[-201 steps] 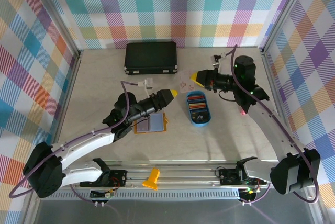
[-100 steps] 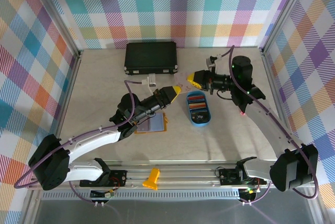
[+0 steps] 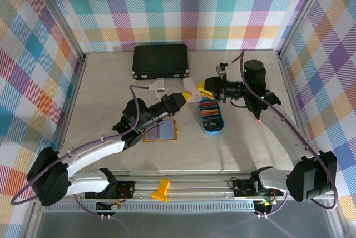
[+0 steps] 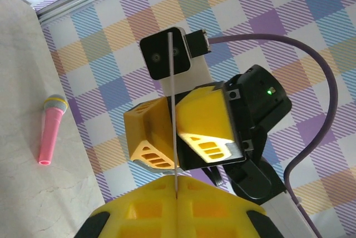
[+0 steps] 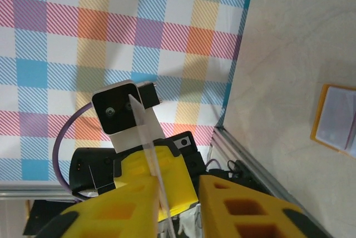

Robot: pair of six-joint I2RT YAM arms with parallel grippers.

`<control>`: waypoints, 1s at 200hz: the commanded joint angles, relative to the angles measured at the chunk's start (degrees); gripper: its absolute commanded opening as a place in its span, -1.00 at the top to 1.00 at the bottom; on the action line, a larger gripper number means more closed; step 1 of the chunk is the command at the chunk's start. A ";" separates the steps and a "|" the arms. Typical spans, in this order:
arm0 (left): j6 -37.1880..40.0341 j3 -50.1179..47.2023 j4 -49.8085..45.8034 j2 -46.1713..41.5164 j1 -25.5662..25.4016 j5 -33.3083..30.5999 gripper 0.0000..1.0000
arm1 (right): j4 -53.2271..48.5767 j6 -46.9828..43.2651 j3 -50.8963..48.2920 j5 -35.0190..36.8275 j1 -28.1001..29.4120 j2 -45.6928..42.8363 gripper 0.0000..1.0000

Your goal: Put the credit cards into the card holder

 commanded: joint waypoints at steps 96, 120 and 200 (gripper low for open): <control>-0.40 2.12 -5.08 -1.11 -0.10 1.36 1.00 | 6.92 -1.15 -3.36 -8.54 0.02 1.21 0.86; -1.30 1.58 -7.83 -2.71 1.10 1.74 0.39 | 5.93 -2.76 -3.29 -8.48 0.00 1.48 1.00; 8.77 -6.78 -49.65 -22.68 25.57 13.07 -0.49 | 2.25 -7.86 -8.06 16.77 10.89 2.62 1.00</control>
